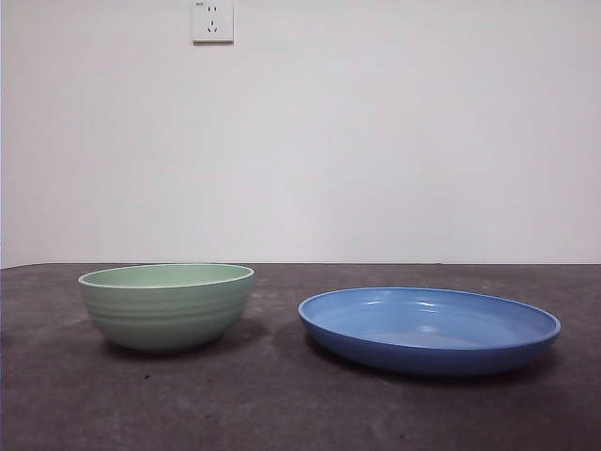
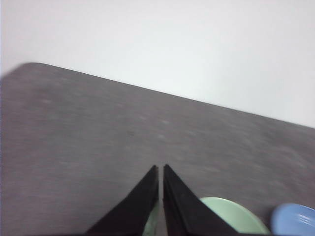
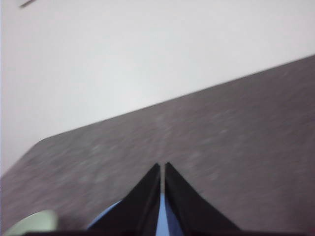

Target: Place the green bowl on the blue plate

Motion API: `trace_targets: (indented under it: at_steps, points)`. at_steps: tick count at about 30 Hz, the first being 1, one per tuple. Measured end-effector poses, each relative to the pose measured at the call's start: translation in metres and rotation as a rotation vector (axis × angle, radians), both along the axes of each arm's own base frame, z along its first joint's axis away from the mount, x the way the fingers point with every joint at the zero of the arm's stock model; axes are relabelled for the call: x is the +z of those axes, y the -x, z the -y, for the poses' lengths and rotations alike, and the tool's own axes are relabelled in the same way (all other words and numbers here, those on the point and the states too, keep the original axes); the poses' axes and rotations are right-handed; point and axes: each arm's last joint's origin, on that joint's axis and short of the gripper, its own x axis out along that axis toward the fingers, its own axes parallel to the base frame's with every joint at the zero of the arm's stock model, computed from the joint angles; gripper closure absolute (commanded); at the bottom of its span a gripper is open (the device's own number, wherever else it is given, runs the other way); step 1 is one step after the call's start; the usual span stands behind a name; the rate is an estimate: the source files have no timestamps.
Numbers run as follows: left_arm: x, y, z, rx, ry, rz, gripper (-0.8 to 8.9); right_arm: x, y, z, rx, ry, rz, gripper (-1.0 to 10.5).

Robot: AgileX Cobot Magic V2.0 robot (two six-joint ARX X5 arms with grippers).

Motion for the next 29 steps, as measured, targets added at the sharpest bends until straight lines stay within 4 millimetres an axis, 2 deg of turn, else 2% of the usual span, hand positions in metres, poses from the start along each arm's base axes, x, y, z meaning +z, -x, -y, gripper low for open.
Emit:
trace_targets:
  at_steps: [8,11,16,21,29]
  points:
    - [0.066,0.004,0.007,-0.258,0.046,-0.129,7.97,0.064,0.013,-0.005,0.185,-0.024,-0.101,9.4]
    - [0.084,0.005,0.009,-0.323,0.063,-0.177,7.97,0.083,0.013,-0.007,0.269,-0.023,-0.132,9.4]
    - [0.107,0.003,0.012,-0.401,0.051,-0.262,7.98,0.101,0.005,-0.009,0.363,-0.011,-0.256,9.4]
    - [0.12,-0.007,0.017,-0.493,-0.011,-0.353,7.97,0.114,-0.005,-0.01,0.413,0.047,-0.363,9.4]
    - [0.112,-0.027,0.03,-0.61,-0.068,-0.452,7.86,0.114,-0.016,-0.011,0.47,0.141,-0.385,9.4]
